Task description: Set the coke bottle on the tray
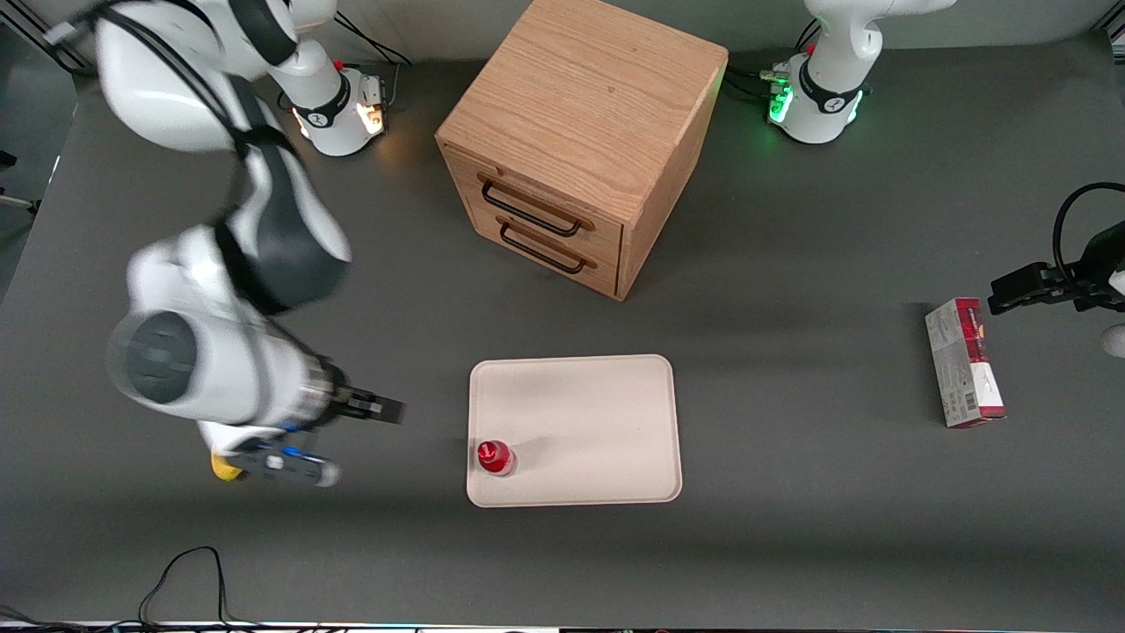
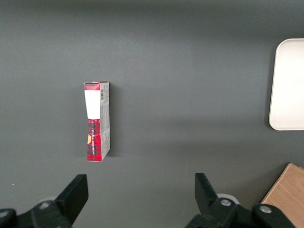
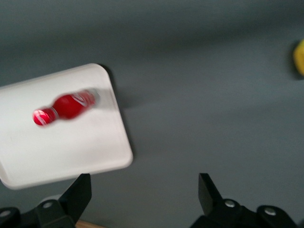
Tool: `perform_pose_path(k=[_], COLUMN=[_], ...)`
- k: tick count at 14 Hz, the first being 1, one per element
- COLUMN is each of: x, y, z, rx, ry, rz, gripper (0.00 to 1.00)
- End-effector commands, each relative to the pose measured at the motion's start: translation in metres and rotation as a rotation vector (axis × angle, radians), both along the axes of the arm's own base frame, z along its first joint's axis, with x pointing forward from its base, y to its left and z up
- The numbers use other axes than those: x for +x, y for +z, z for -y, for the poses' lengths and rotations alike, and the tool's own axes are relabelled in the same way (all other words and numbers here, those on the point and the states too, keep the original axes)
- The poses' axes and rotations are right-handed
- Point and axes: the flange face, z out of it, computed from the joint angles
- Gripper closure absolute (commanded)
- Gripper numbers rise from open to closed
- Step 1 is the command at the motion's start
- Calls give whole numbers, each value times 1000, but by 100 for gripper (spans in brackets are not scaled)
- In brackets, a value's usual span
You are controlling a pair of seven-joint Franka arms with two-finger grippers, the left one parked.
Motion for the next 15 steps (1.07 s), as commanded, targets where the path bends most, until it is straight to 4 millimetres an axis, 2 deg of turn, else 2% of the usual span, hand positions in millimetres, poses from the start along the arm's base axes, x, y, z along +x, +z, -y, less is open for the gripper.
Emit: perform_pose_path(k=[1, 4, 7, 8, 12, 15], x=[-67, -115, -168, -181, -194, -188], y=[21, 35, 37, 39, 54, 62], z=[53, 102, 128, 139, 152, 178], rx=[18, 5, -2, 1, 17, 23], ry=[119, 168, 187, 199, 215, 165], rz=[-50, -13, 30, 33, 22, 23], gripper=[0, 0, 0, 0, 0, 0])
